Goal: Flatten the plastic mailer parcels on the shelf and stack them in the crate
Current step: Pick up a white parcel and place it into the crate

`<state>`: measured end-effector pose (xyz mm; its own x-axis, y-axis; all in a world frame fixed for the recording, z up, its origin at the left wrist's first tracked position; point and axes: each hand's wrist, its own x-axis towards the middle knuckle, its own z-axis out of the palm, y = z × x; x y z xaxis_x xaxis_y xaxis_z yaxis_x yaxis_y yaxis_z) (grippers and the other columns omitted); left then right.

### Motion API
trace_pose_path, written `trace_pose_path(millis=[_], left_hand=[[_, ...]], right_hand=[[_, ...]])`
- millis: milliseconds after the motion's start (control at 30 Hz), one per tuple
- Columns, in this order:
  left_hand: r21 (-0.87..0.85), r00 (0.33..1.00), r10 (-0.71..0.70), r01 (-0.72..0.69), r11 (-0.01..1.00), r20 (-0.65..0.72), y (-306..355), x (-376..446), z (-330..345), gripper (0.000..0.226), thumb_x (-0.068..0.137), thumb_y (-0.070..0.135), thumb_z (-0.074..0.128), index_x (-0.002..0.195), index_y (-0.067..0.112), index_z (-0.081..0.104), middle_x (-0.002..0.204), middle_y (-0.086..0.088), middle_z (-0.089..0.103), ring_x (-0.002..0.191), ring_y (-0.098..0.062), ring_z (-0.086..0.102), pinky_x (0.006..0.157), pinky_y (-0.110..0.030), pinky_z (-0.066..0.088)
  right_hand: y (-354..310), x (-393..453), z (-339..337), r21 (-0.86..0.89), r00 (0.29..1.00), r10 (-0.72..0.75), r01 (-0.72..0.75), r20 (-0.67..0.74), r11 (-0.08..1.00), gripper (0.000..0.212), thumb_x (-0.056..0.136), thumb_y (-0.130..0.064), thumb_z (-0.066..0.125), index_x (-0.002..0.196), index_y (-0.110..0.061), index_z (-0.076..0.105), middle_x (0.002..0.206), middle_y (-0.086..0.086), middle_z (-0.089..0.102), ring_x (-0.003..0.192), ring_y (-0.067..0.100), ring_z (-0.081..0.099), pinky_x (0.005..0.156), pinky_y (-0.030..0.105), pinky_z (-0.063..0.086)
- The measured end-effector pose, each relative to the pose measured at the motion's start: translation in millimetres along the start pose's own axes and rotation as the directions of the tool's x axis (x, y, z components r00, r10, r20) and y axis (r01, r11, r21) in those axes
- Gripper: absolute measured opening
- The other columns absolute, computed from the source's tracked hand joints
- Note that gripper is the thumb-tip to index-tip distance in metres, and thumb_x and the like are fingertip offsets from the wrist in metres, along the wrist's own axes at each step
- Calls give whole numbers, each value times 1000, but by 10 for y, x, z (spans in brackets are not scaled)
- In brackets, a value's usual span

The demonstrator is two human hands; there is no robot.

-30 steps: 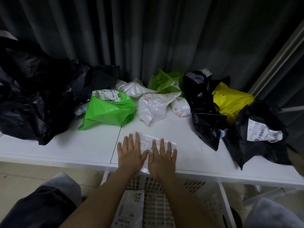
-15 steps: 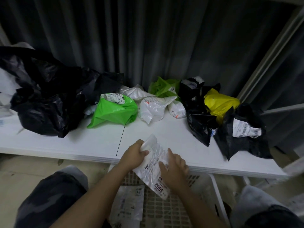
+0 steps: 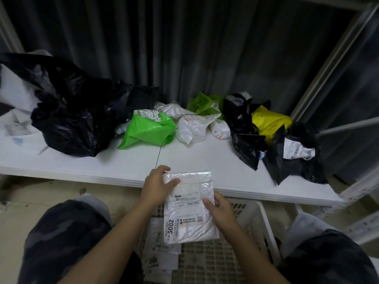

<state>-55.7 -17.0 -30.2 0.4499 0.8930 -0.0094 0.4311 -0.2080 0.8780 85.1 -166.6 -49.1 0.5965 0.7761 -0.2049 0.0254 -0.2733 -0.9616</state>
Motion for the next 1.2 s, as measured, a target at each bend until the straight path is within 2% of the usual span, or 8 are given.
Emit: trace_pose_path(millis=[100,233,333,533,800,1033,1100,1200], left_hand=[[-181,976,-191,207,961,100,-137,-174,88,39,83,25,73,112,14,49,102,-2,61,87,-16,59,69,-26,47],[-101,967,-212,227,969,143,-376,-329,166,16,90,10,63,88,19,50,82,3,58,77,-14,59,53,-11,43],[-12,961,-228,233,973,159,-630,-377,227,18,92,10,60,104,16,48,80,9,55,68,-1,53,47,-5,37],[151,918,-367,345,926,154,-1189,-383,461,30,93,12,54,123,6,55,117,-9,61,103,-24,56,78,-23,38],[289,853,-445,369,883,272,-1611,-297,883,53,98,14,46,146,0,25,149,-15,35,137,-27,35,106,-26,28],[372,827,-491,380,847,272,-1942,-160,1146,68,98,32,30,150,1,0,158,-17,7,147,-27,12,115,-27,11],[422,843,-449,306,853,297,-1969,-124,1163,66,97,22,40,150,0,6,155,-22,16,143,-33,23,114,-34,24],[391,857,-327,164,905,397,-2179,-140,1276,87,80,22,48,148,-4,1,142,-36,33,125,-51,45,88,-54,51]], right_hand=[[131,-15,106,38,996,78,-76,-52,996,9,94,-9,57,97,-15,64,97,8,72,87,22,70,79,41,58],[303,-21,233,20,983,177,-176,-50,984,10,95,-13,55,100,-9,63,94,9,71,79,19,69,64,29,58],[507,-2,288,-12,950,307,-307,53,952,15,96,-13,54,105,-9,65,94,7,71,80,19,69,61,25,56],[1104,83,420,-244,872,481,-449,88,859,10,94,-13,57,87,-14,63,96,26,66,78,30,63,71,39,53],[1720,376,506,-303,881,473,-457,-20,837,17,92,-13,60,107,-9,68,105,10,69,94,27,66,88,48,53],[1926,691,733,-348,851,522,-472,61,810,8,93,-4,57,90,-1,64,70,7,63,67,12,56,58,21,39],[1998,774,853,-367,849,523,-463,80,807,10,94,-3,56,87,-2,63,66,9,58,63,15,53,60,23,36],[2162,839,968,-475,883,456,-356,109,805,25,95,-5,55,119,1,59,95,13,62,92,31,57,80,34,43]])
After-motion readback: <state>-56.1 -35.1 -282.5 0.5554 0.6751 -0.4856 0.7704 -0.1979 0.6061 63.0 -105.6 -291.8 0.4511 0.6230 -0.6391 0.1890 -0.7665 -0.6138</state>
